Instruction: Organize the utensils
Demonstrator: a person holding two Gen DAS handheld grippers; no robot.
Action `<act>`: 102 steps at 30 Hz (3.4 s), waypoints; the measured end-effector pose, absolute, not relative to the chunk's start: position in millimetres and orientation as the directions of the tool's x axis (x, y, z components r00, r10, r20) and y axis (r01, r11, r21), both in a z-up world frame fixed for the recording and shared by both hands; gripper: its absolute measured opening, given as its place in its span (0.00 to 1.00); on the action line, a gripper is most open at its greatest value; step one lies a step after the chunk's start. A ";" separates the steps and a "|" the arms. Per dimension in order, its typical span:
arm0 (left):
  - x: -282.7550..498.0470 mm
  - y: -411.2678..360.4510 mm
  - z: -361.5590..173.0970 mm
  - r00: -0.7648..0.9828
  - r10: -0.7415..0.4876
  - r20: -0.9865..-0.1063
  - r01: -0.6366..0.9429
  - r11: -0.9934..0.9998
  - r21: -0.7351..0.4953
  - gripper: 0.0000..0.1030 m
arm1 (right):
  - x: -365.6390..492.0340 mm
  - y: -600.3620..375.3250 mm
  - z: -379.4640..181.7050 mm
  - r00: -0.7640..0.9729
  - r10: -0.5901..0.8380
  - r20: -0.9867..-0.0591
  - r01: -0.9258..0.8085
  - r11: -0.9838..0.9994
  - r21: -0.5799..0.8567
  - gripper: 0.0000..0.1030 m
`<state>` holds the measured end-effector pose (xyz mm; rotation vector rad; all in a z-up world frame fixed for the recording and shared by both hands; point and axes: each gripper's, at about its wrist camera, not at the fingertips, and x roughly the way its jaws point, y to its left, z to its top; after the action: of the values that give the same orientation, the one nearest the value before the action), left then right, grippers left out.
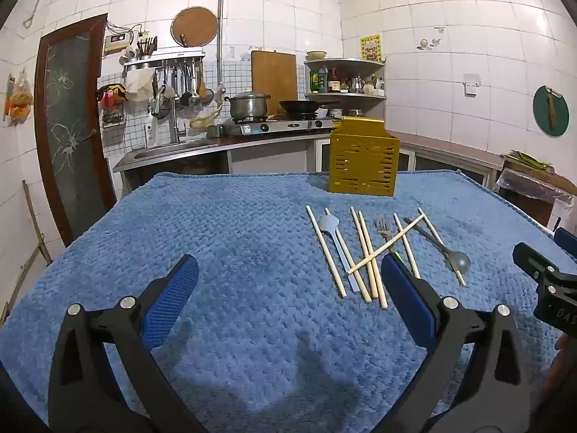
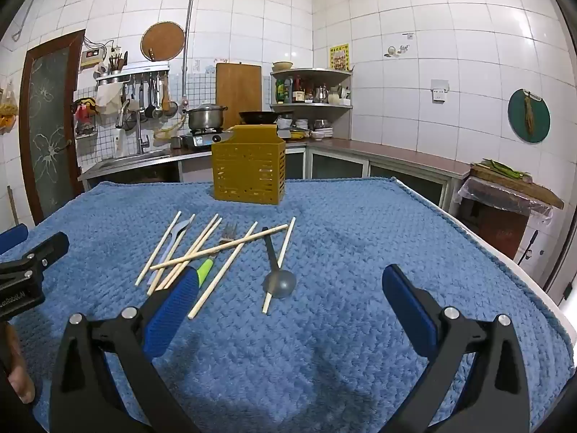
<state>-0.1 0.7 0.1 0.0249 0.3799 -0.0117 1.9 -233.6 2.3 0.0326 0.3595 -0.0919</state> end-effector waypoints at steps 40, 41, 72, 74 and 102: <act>0.0 -6.6 -0.8 0.929 -0.006 -0.370 0.019 0.999 0.031 0.95 | -1.4 -236.7 4.1 0.932 -0.098 -0.348 0.110 0.994 0.016 0.96; 0.0 -6.1 -0.7 0.929 -0.006 -0.370 0.019 0.999 0.030 0.95 | -1.3 -236.8 4.1 0.933 -0.097 -0.348 0.110 0.994 0.016 0.96; 0.0 -5.8 -0.5 0.929 -0.007 -0.370 0.018 0.999 0.028 0.95 | -1.5 -236.5 3.2 0.933 -0.101 -0.346 0.114 0.993 0.019 0.96; -0.1 -5.8 -0.5 0.929 -0.006 -0.369 0.018 0.999 0.028 0.95 | -1.4 -236.7 3.2 0.933 -0.101 -0.345 0.115 0.993 0.019 0.96; -0.4 -4.8 -0.3 0.929 -0.008 -0.369 0.018 1.000 0.026 0.95 | -0.4 -243.8 4.9 0.932 -0.110 -0.346 0.126 0.992 0.023 0.96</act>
<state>-0.4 -4.8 -0.3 0.0289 0.3776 -0.0133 -0.4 -243.8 4.9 0.0455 0.3517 -0.1206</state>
